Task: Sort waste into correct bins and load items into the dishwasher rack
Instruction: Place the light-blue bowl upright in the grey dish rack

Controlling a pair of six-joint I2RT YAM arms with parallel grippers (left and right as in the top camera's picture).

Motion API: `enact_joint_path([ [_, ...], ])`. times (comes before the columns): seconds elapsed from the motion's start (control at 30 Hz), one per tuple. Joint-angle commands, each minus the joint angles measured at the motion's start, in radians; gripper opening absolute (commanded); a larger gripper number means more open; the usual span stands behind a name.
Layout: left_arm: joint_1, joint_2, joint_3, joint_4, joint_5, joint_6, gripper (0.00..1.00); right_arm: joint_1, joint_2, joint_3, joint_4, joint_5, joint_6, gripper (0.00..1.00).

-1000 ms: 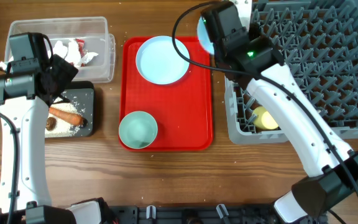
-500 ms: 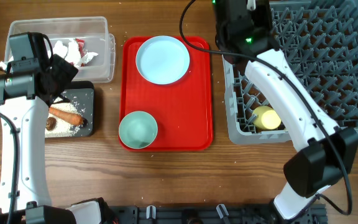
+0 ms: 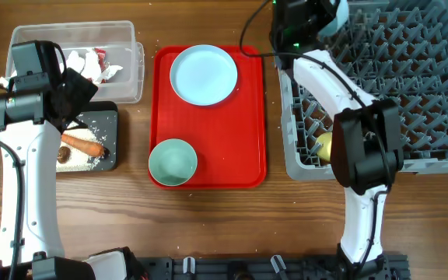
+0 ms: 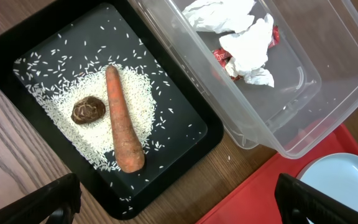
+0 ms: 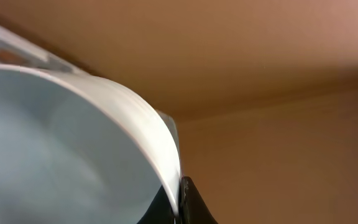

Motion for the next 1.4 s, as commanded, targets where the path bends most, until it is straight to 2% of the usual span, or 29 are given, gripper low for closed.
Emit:
enact_joint_path([
  [0.0, 0.003, 0.008, 0.008, 0.0, -0.016, -0.017, 1.0, -0.02, 0.021, 0.012, 0.013, -0.002, -0.014, 0.04],
  [0.37, 0.003, 0.008, 0.008, 0.0, -0.016, -0.017, 1.0, 0.003, 0.052, 0.012, 0.013, -0.109, 0.056, 0.04],
  [0.6, 0.003, 0.008, 0.008, 0.0, -0.016, -0.017, 1.0, 0.043, 0.085, 0.012, 0.023, -0.105, 0.022, 0.06],
  [0.67, 0.003, 0.008, 0.008, 0.0, -0.016, -0.017, 1.0, 0.071, 0.085, 0.012, 0.01, -0.097, 0.015, 0.14],
  [0.7, 0.003, 0.008, 0.008, 0.0, -0.016, -0.017, 1.0, 0.088, 0.085, 0.012, -0.005, -0.094, -0.003, 0.27],
  [0.77, 0.003, 0.008, 0.008, 0.0, -0.016, -0.017, 1.0, 0.125, 0.085, 0.012, -0.032, -0.09, -0.02, 0.38],
  [0.83, 0.003, 0.008, 0.008, 0.0, -0.016, -0.017, 1.0, 0.153, 0.085, 0.012, -0.032, -0.087, -0.029, 0.42],
  [0.87, 0.003, 0.008, 0.008, 0.0, -0.016, -0.017, 1.0, 0.164, 0.085, 0.012, -0.032, -0.076, -0.029, 0.54],
  [0.93, 0.003, 0.008, 0.008, 0.0, -0.016, -0.017, 1.0, 0.177, 0.085, 0.012, -0.031, -0.056, -0.03, 0.94],
  [0.97, 0.003, 0.008, 0.008, -0.001, -0.016, -0.017, 1.0, 0.178, 0.085, 0.012, -0.024, -0.043, -0.029, 1.0],
  [1.07, 0.003, 0.008, 0.008, 0.0, -0.016, -0.017, 1.0, 0.186, 0.076, 0.012, 0.069, 0.053, -0.028, 1.0],
  [1.2, 0.003, 0.008, 0.008, 0.0, -0.016, -0.017, 1.0, 0.251, -0.001, 0.012, 0.041, 0.056, 0.032, 1.0],
  [1.3, 0.003, 0.008, 0.008, 0.0, -0.016, -0.017, 1.0, 0.307, -0.064, 0.012, -0.299, -0.125, 0.303, 1.0],
  [1.33, 0.003, 0.008, 0.008, 0.0, -0.016, -0.017, 1.0, 0.312, -0.094, 0.012, -0.523, -0.29, 0.521, 1.0],
  [1.37, 0.003, 0.008, 0.008, -0.001, -0.016, -0.017, 1.0, 0.312, -0.118, 0.012, -0.666, -0.438, 0.645, 1.0],
])
